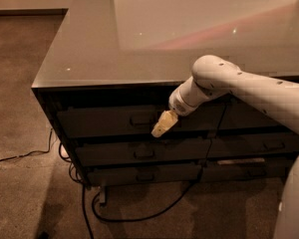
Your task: Open top drawer
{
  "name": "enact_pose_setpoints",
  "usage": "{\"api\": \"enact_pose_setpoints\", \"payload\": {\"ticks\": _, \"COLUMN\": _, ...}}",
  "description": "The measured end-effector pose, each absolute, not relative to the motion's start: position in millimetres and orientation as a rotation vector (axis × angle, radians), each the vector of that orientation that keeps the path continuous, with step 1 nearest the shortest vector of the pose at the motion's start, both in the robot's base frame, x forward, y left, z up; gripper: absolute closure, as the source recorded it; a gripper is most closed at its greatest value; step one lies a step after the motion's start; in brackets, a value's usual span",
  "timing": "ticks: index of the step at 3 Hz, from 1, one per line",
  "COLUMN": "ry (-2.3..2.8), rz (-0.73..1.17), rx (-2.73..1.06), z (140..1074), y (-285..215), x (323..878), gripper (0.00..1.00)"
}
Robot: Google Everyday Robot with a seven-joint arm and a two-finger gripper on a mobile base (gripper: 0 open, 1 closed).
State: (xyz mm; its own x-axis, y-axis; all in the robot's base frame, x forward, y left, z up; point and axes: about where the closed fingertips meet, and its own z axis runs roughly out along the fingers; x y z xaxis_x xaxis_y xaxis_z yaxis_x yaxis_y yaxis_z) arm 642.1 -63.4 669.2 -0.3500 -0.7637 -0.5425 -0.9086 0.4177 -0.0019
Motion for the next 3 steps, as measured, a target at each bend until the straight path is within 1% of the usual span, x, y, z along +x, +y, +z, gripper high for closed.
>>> {"api": "enact_pose_setpoints", "payload": {"ticks": 1, "ry": 2.233, "rz": 0.43, "rx": -1.458, "z": 645.2, "y": -52.6, "x": 643.3, "gripper": 0.19}}
{"api": "enact_pose_setpoints", "payload": {"ticks": 3, "ry": 2.243, "rz": 0.436, "rx": -1.462, "z": 649.3, "y": -50.9, "x": 637.4, "gripper": 0.65}}
